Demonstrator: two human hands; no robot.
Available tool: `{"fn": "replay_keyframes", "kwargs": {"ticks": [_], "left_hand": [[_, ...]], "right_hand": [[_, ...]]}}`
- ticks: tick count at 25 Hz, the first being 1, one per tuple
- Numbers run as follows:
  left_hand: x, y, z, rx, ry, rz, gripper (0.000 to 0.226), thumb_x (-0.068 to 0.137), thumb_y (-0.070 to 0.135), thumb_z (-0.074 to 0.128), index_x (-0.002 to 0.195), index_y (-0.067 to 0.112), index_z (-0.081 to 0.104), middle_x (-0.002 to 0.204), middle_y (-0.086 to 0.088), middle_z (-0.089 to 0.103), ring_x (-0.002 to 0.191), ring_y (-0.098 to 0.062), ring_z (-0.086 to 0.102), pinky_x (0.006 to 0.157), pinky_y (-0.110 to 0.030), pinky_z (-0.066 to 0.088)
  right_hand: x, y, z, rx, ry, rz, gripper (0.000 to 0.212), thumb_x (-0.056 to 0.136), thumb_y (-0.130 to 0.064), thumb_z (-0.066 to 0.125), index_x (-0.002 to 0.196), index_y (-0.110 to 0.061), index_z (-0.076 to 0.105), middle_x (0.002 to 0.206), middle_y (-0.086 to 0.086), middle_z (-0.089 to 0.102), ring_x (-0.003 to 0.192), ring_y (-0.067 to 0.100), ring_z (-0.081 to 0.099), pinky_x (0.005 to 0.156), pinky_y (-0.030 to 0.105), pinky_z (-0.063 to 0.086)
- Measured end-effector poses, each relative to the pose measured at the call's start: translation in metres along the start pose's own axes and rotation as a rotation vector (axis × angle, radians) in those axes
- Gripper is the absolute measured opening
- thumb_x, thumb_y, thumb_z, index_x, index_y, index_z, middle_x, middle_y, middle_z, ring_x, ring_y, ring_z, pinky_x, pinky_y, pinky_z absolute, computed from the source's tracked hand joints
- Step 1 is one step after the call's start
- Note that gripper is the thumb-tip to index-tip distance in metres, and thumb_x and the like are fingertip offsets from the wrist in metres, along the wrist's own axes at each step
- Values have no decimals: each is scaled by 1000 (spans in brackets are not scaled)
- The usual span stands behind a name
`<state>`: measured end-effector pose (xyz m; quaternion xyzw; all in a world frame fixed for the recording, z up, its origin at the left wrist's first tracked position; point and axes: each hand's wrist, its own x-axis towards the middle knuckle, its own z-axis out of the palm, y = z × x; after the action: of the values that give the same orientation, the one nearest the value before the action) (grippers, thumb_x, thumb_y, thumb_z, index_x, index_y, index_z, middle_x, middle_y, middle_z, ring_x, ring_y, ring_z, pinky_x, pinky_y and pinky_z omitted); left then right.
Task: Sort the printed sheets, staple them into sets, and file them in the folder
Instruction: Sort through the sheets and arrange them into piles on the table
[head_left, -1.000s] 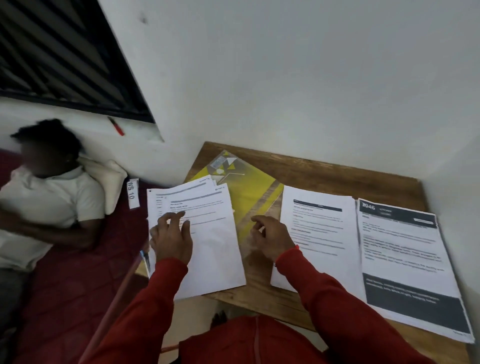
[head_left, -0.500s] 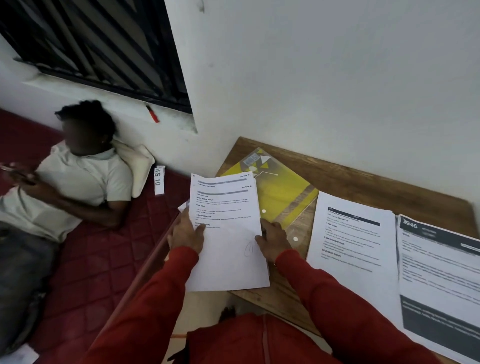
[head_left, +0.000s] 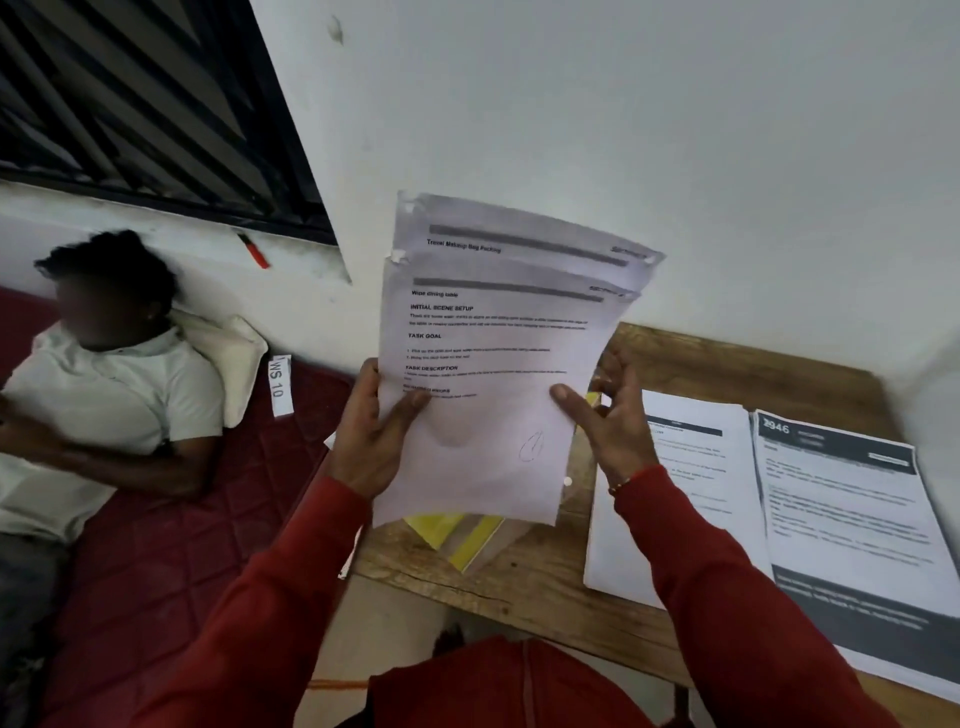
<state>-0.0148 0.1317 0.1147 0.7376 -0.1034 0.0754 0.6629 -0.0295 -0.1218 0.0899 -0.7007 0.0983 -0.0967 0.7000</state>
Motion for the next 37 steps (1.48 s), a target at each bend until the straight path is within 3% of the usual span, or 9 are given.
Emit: {"fn": "replay_keyframes", "kwargs": {"ticks": [3,7,12,15,19,24,28,32,37], "left_hand": [[8,-1,13,-2,5,47,23,87,23,65,106,29,53,103,17,67,97,-4,62,85,-24,51],[3,-13,31,57,47,75,28,89,37,59,114,34,48,107,16,60,102,3,57,85,-18,47],[-22,-54,45,216,-62,-183,88,77,79,47,131,10,51,111,4,64,103,-8,61,73,-7,42],[-10,-45,49,214,-23,-165,63,81,68,51,114,16,65,103,5,70,95,-12,66,73,-17,48],[15,-18,58,-177,-76,-432,19,90,34,67,105,21,69,104,1,74,98,-22,70,85,-41,56],[11,-14,70,-349,-126,-560,34,95,34,57,120,13,62,113,-8,71,103,-29,68,88,-45,55],[11,-16,74,-368,-75,-563,33,95,31,58,121,11,63,114,-10,71,100,-30,68,83,-43,57],[11,-14,77,-336,-79,-551,32,94,33,59,119,13,63,111,-7,72,96,-27,70,76,-38,59],[8,-15,87,-326,-83,-555,34,94,32,59,121,11,63,112,-9,71,98,-30,69,80,-43,57]], "right_hand": [[6,-22,-10,60,-25,-102,30,88,-5,67,116,-16,60,108,-2,71,102,15,67,85,32,54],[3,-16,-17,-63,80,-103,21,89,-6,66,79,-18,52,65,-17,58,62,0,54,64,18,45],[-14,21,-21,-107,-36,43,25,90,-29,65,112,-38,57,111,-1,67,104,19,64,88,37,54],[-11,7,-22,-131,83,7,23,85,-34,72,105,-27,62,103,2,70,92,20,68,78,37,57],[6,-9,-41,-39,345,52,18,76,-20,81,82,-9,68,85,4,70,71,10,64,68,28,53],[2,-11,-68,-33,272,113,14,89,-21,68,78,-13,74,74,-8,70,69,4,61,70,23,50],[10,-14,-157,-102,684,42,13,90,-19,66,94,-7,70,53,-27,58,57,-16,48,66,6,41],[-1,-21,-219,-116,830,36,11,87,-22,64,76,-21,63,50,-27,51,58,-8,46,77,23,42],[-4,-15,-220,-72,772,2,9,88,-18,65,96,-16,69,66,-26,66,67,-10,58,81,23,48]]}}
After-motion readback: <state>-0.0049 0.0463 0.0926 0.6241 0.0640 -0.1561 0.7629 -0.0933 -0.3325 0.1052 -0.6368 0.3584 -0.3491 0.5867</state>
